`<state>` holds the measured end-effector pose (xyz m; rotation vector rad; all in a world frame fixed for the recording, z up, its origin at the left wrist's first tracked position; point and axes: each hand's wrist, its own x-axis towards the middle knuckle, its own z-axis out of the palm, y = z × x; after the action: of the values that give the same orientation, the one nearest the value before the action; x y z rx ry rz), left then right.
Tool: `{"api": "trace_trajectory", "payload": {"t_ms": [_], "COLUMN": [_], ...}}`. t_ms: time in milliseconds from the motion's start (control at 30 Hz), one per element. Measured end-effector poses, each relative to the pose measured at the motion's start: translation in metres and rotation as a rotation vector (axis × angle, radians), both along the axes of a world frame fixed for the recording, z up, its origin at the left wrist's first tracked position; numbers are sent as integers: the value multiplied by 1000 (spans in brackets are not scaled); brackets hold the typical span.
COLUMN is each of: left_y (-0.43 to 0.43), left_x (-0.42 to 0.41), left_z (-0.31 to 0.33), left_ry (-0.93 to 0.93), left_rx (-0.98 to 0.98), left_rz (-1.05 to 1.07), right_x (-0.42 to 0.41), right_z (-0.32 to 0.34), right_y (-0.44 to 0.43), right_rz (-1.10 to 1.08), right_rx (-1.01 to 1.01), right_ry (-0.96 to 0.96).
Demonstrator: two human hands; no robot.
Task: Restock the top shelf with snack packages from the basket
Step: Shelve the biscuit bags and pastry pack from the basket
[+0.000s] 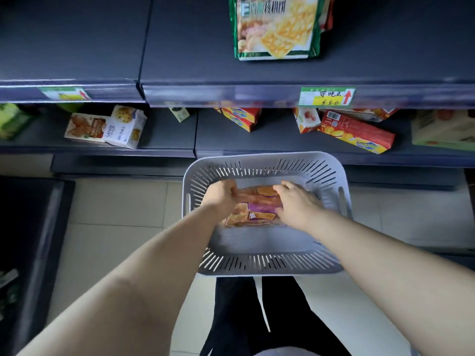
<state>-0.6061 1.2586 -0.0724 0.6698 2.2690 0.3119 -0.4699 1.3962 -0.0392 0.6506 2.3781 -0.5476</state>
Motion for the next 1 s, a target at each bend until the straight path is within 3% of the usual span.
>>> {"api": "trace_trajectory", "payload": {"t_ms": [233,333,433,667,833,1000], "left_y": [-1,-10,-18,-41,-69,-103], "left_x": [-14,-26,-32,-30,-25,-22], "left_z": [60,88,111,131,144,163], "left_ry": [-79,-189,-223,-110,-204,-175], "left_rx": [37,84,110,300,83,238], "left_rz": [-186,-83,21,350,240,399], "right_x": [-5,-2,-3,-14,-13,-17], "right_z": [31,35,44,77,100,127], "right_y": [1,-3,-3,12,6,-26], "right_rz": [107,138,118,-29,-132,-154], "right_rx": [0,-3,41,-69,-248,-329], "right_ry": [10,-13,82,221,198,287]}}
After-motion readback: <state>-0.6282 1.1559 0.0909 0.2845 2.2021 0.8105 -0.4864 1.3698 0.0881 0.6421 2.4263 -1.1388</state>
